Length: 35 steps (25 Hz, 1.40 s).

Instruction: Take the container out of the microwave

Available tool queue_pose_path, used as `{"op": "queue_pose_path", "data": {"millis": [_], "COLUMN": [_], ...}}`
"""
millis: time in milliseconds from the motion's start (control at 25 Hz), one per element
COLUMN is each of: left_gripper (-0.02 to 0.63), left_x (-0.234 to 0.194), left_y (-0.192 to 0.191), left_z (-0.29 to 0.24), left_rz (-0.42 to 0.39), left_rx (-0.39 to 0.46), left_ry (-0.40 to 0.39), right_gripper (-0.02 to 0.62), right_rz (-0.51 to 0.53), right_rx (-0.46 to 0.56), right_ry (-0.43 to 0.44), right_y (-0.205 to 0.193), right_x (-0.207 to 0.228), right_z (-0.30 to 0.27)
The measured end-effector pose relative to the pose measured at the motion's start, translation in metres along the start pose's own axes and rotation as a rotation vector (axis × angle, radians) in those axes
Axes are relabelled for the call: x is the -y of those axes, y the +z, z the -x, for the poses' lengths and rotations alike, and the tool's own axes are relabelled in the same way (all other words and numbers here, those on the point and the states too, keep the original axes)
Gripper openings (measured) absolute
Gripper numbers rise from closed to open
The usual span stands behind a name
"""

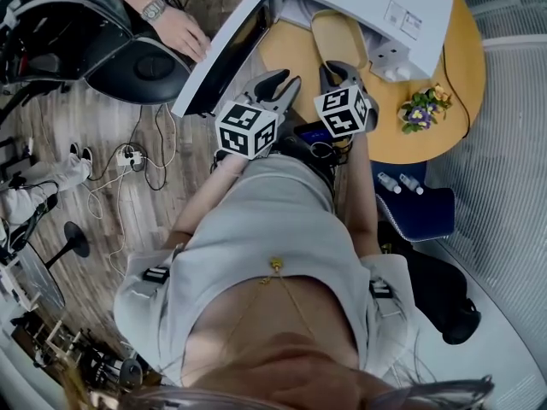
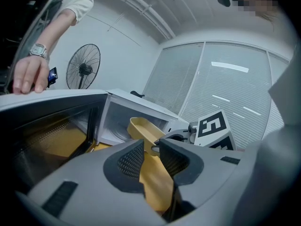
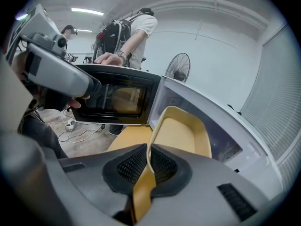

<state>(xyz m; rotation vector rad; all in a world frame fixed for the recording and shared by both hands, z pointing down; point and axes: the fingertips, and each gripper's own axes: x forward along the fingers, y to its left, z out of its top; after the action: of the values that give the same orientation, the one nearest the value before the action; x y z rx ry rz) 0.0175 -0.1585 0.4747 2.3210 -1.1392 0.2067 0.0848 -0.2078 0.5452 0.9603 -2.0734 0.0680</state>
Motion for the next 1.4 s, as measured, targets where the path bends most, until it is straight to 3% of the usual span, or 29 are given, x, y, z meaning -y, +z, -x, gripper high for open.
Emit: {"op": "queue_pose_path", "data": {"millis": [1400], "left_gripper": [0.114], "left_x": [0.064], "left_y": [-0.045], "left_z": [0.032], "left_rz": [0.016], "left_rx": [-0.01], "left_ry": [-0.021], "right_gripper": [0.035], "right_rz": [-0.026], "right_rx": [0.028], "right_ry": [0.039], "right_y": [-0.038], "right_x": [-0.054], "right_z": [0.07]}}
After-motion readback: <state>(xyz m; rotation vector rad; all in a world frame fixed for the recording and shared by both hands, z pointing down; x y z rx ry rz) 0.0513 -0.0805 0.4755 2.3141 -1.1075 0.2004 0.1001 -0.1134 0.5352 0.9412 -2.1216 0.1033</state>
